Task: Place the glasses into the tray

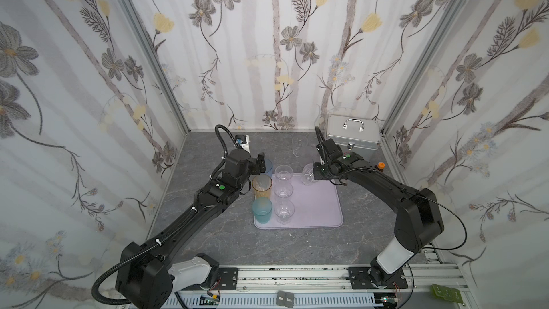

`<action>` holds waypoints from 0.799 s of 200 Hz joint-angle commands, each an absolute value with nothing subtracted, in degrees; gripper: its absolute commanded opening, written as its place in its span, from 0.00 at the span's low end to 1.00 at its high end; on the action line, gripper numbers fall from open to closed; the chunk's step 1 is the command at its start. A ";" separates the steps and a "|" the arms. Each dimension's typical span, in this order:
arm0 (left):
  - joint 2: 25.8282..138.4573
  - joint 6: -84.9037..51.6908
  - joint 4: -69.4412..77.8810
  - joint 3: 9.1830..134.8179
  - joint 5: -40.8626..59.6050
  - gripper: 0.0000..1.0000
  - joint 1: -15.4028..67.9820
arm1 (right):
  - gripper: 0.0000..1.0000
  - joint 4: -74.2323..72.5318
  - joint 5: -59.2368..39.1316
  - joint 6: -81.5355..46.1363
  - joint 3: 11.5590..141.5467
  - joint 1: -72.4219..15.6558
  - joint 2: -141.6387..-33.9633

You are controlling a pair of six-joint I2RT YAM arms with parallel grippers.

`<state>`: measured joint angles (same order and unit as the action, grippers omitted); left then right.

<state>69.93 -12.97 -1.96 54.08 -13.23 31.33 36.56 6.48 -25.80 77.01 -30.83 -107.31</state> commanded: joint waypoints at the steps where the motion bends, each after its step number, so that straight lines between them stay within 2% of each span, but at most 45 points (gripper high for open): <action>1: 70.50 -11.87 -1.76 54.13 -12.95 0.86 32.08 | 0.06 36.70 8.48 -24.04 78.92 -32.35 -110.85; 89: 70.43 -10.20 -0.97 51.41 -14.70 0.90 31.46 | 0.08 40.35 11.36 -21.12 88.30 -32.53 -121.67; 160: 70.83 -9.93 -0.18 50.55 -14.59 0.90 30.67 | 0.14 39.99 9.85 -21.36 89.47 -32.65 -122.78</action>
<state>70.81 -10.46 -1.91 50.83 -14.33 30.89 39.66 10.02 -21.91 88.95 -32.62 -122.28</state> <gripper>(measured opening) 0.898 0.126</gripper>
